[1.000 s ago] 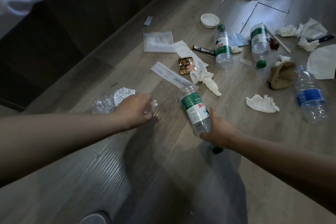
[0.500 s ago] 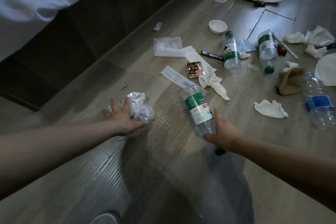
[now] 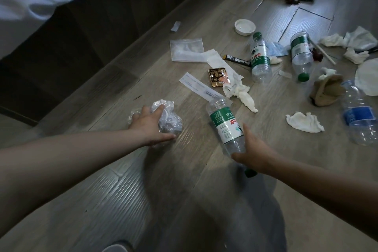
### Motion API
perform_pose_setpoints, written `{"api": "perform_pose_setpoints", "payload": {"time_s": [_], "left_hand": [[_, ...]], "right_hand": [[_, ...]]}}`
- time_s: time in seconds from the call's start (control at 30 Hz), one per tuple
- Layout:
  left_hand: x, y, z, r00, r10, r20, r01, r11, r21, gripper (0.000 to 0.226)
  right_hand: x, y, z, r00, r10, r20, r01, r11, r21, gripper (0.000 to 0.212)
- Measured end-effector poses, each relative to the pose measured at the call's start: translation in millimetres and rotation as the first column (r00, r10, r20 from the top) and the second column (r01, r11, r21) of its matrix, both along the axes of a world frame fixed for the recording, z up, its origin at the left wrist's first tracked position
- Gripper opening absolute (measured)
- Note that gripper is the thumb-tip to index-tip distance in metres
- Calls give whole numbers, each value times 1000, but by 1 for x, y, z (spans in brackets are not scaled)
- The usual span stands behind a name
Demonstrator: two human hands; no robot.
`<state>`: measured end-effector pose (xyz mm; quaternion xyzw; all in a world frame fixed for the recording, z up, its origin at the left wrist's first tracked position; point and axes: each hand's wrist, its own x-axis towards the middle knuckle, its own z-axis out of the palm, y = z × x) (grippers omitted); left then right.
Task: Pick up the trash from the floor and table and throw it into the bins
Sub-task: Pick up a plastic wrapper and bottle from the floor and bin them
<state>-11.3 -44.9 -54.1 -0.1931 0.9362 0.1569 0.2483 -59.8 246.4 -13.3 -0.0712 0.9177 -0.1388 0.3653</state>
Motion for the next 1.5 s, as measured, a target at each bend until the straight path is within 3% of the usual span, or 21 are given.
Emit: {"api": "perform_pose_setpoints", "payload": {"time_s": [0.23,0.43,0.77,0.93,1.17,1.5], "left_hand": [[-3,7,-6,997,-63,-36,59,995,-82,99],[-17,17,-2,993,-70,-90,66,997,-51,107],[-77,57,-3,905,-416,-94,407,908,-104,125],[-117,66,2,843,-537,22,537,838,-100,142],[-135,76,3,829,-552,83,558,826,-78,140],[-140,76,-7,839,-544,19,543,834,-98,141]], "right_hand": [[-3,11,-3,999,-32,-14,31,999,-7,104],[-10,18,-8,994,-84,-66,83,996,-31,105],[-22,42,-12,980,-185,-75,179,981,-73,103],[-26,46,-12,979,-196,-59,188,975,-117,101],[-29,45,-21,975,-220,-28,211,959,-191,99],[-35,41,-32,958,-284,38,286,935,-210,107]]}}
